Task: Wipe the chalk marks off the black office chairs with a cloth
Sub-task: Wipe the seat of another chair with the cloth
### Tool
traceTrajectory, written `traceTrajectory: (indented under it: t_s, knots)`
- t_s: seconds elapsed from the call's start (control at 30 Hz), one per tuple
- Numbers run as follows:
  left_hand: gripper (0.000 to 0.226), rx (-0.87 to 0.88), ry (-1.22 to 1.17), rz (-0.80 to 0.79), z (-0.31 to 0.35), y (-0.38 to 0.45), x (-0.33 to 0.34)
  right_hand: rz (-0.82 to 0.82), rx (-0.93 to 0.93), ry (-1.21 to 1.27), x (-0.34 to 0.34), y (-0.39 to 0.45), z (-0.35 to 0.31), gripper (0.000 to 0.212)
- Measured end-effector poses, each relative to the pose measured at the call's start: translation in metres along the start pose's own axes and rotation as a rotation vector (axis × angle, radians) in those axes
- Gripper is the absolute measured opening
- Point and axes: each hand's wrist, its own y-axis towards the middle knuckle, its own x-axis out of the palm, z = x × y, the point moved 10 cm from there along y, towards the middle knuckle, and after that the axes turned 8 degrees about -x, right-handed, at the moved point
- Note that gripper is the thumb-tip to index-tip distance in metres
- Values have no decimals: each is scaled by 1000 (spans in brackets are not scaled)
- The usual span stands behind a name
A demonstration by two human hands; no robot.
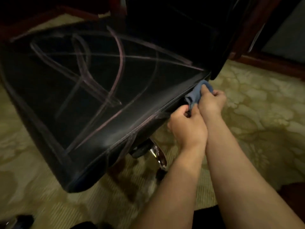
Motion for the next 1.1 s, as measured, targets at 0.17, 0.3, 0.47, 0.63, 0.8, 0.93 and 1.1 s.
traceTrajectory:
  t_s: [0.17, 0.3, 0.47, 0.63, 0.8, 0.93, 1.1]
  knots:
    - [14, -130, -85, -12, -7, 24, 32, -58, -19, 4, 0, 23, 4, 32]
    - [12, -118, -174, -3, -15, 3, 6, -46, -80, -1, 2, -3, -3, 30]
    - [27, -126, -161, -79, -12, -37, -64, -77, -121, -39, 4, -71, 7, 21]
    - [30, -78, -153, -42, -22, -66, -143, -195, -211, -109, 12, -152, 23, 14]
    - [27, 28, -126, -68, -9, -73, -150, -171, -218, -125, 11, -157, 9, 16]
    - [21, -23, -138, -203, 7, -60, -104, -41, -213, -86, -1, -118, -19, 22]
    - [13, -30, -68, -108, 22, -49, -78, -64, -98, -55, 8, -89, -21, 23]
